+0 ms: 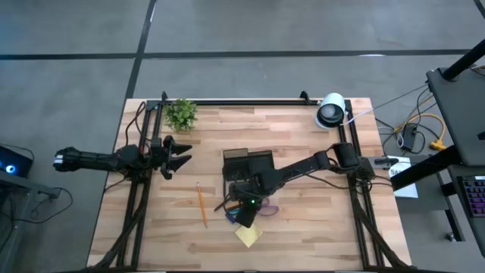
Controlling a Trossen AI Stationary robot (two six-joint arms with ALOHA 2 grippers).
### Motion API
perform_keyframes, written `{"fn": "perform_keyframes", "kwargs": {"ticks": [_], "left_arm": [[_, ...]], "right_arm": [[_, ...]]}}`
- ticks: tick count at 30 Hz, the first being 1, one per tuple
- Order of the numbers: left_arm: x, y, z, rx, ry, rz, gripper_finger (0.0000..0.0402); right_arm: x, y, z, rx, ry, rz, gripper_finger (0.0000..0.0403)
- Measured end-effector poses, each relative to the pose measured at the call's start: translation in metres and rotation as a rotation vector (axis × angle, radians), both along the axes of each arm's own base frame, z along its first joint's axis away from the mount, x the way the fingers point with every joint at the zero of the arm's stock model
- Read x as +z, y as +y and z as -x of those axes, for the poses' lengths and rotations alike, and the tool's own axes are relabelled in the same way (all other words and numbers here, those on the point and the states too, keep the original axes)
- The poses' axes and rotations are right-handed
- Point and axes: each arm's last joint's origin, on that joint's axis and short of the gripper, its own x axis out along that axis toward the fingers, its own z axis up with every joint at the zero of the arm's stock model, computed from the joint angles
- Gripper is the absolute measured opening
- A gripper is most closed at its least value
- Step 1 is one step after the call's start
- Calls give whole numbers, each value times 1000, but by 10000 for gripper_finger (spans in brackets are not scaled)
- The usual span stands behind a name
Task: Pick and place office supplies into organizer
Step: Put the right black binder clip into the black desk organizer
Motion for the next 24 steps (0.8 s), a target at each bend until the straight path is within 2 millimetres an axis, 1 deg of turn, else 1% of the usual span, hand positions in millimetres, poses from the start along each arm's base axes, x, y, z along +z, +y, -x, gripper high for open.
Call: {"fn": "perform_keyframes", "kwargs": {"ticks": [3,6,8,11,13,15,19,22,24], "left_arm": [[0,0,0,0,0,0,235],[0,0,0,1,-1,0,235],[0,0,0,0,-3,0,235],[1,0,0,0,-10,1,235],[2,0,0,1,-11,1,235],[3,0,0,2,-13,1,235],[3,0,0,3,-16,1,235],[3,0,0,5,-13,1,235],[3,0,0,5,-13,1,235]], "right_arm": [[2,-1,-1,-24,-5,24,10],[14,-6,-3,-38,-29,78,8],[35,-12,-3,-29,-71,136,8],[75,-25,0,-25,-138,267,8],[89,-39,2,-44,-145,340,8],[89,-56,1,-82,-135,356,8],[63,-83,-8,-175,-62,403,8],[42,-93,-17,-202,-47,425,8],[35,-95,-19,-194,-33,430,8]]}}
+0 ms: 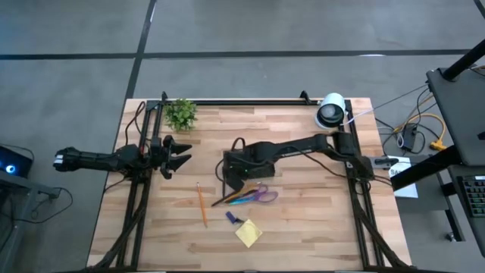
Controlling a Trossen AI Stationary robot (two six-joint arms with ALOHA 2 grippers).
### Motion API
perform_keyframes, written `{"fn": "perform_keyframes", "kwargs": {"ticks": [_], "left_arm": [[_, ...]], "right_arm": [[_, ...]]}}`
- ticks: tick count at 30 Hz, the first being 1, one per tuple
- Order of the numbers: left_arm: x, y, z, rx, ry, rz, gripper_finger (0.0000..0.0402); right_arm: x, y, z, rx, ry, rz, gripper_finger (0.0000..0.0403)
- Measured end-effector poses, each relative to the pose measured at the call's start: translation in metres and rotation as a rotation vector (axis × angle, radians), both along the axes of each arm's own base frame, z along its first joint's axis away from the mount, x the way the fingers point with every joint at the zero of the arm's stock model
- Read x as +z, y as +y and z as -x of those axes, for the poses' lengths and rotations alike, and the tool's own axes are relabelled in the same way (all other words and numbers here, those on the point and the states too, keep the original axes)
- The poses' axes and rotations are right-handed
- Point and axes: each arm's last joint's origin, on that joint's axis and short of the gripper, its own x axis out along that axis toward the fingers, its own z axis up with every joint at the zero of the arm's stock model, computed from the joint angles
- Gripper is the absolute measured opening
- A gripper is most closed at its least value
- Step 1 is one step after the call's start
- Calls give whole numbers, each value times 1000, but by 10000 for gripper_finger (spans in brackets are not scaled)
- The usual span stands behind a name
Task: Pick and place office supplies into organizer
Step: Put the right black binder clip into the black desk organizer, then put the black binder clip into the black desk organizer
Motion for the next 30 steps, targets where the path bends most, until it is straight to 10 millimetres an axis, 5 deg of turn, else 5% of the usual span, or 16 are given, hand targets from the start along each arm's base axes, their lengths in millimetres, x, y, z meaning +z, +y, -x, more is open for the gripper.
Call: {"fn": "perform_keyframes", "kwargs": {"ticks": [8,17,24,30], "left_arm": [[0,0,0,0,0,0,235],[0,0,0,1,0,0,235],[0,0,0,0,-2,1,235],[0,0,0,0,0,1,235]], "right_arm": [[2,6,1,0,5,-5,19],[17,18,2,180,-5,-43,127],[29,80,12,807,-57,19,185],[11,110,9,811,-73,-15,196]]}}
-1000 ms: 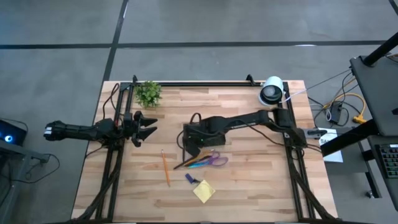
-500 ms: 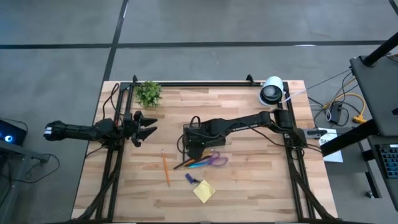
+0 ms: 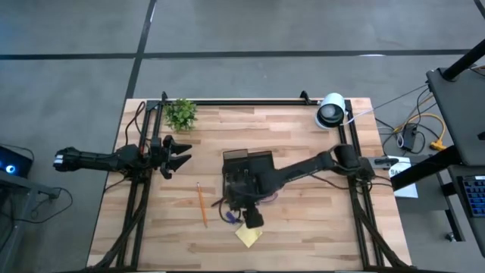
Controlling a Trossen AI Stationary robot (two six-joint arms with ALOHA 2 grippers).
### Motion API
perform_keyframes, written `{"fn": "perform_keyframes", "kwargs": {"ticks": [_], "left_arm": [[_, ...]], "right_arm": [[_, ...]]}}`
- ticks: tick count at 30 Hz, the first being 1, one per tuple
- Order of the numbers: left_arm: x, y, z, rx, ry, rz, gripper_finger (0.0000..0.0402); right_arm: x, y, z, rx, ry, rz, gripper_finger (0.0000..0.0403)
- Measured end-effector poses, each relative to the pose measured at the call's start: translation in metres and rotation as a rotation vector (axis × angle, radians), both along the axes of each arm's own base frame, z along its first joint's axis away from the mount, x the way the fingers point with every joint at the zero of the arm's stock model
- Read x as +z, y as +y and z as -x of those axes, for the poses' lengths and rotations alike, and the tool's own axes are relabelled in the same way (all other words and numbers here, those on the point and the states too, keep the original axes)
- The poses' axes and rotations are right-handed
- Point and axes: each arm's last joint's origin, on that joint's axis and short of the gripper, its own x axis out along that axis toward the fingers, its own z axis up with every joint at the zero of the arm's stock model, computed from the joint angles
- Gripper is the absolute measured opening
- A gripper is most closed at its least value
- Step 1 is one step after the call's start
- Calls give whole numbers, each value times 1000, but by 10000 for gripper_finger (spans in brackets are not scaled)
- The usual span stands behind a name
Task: Pick and place office supplies into organizer
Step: Put the black binder clip into the black desk organizer
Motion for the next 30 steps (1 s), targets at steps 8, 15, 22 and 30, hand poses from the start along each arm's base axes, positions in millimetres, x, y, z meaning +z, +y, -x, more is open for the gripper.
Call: {"fn": "perform_keyframes", "kwargs": {"ticks": [8,15,22,30], "left_arm": [[-1,0,0,-2,7,-1,235],[-1,0,0,-5,8,0,235],[-1,0,0,-6,7,0,235],[-1,0,0,-7,11,0,235]], "right_arm": [[-28,21,-7,-175,51,-71,196],[-37,33,-9,-292,44,-96,194],[-42,32,-10,-403,26,-42,168],[-52,34,-9,-403,61,-42,122]]}}
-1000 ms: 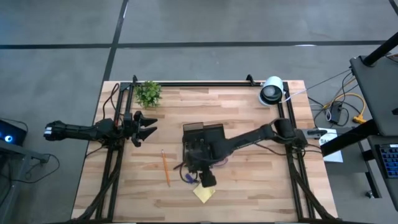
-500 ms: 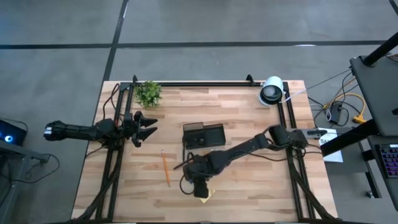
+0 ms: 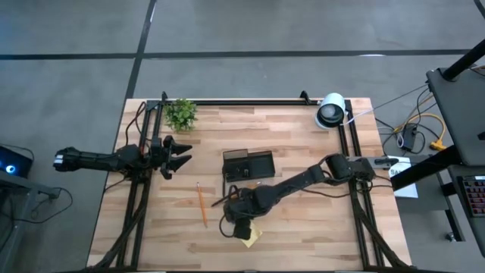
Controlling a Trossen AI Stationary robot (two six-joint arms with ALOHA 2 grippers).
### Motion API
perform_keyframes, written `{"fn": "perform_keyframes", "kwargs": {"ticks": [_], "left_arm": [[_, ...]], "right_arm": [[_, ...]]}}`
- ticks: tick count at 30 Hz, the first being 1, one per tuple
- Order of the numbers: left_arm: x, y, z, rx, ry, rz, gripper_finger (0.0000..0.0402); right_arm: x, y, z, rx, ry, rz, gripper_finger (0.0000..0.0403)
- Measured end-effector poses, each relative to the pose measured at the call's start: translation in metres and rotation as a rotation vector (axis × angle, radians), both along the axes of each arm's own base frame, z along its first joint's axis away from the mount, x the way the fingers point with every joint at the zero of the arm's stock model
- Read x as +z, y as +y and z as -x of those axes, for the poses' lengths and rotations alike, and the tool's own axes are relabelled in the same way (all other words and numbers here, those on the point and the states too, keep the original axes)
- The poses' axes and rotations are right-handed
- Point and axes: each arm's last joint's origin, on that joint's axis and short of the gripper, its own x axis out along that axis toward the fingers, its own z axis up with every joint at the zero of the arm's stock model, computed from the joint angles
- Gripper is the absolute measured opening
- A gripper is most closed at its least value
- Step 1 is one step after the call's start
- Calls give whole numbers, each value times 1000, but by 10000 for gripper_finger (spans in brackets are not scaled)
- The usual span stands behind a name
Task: Pick and place office supplies into organizer
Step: Put the black binder clip into the black desk organizer
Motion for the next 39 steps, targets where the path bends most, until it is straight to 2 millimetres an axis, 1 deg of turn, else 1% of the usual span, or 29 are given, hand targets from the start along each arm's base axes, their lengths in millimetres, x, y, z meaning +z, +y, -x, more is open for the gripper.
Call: {"fn": "perform_keyframes", "kwargs": {"ticks": [5,8,11,13,17,21,23,25,28,31,33,35,39], "left_arm": [[0,0,0,0,-2,0,235],[0,0,0,0,-3,1,235],[0,0,0,0,-4,1,235],[1,0,0,0,-6,1,235],[2,0,0,-1,-10,1,235],[3,0,1,0,-24,1,235],[4,0,1,1,-25,1,235],[4,0,1,1,-25,1,235],[4,0,1,2,-26,1,235],[4,0,1,2,-26,1,235],[4,0,1,2,-26,1,235],[4,0,1,2,-26,1,235],[3,0,1,2,-24,0,235]], "right_arm": [[-1,-1,4,1,42,16,95],[2,-4,10,2,89,37,64],[10,-8,10,15,73,50,28],[21,-15,10,11,48,60,17],[42,-40,11,-59,27,122,16],[63,-79,8,-166,-8,178,15],[65,-101,6,-220,-4,173,14],[59,-121,3,-260,14,166,14],[56,-142,0,-280,19,94,14],[53,-151,2,-280,34,32,15],[51,-153,3,-280,53,13,26],[50,-153,3,-281,53,13,46],[51,-153,3,-325,55,-3,103]]}}
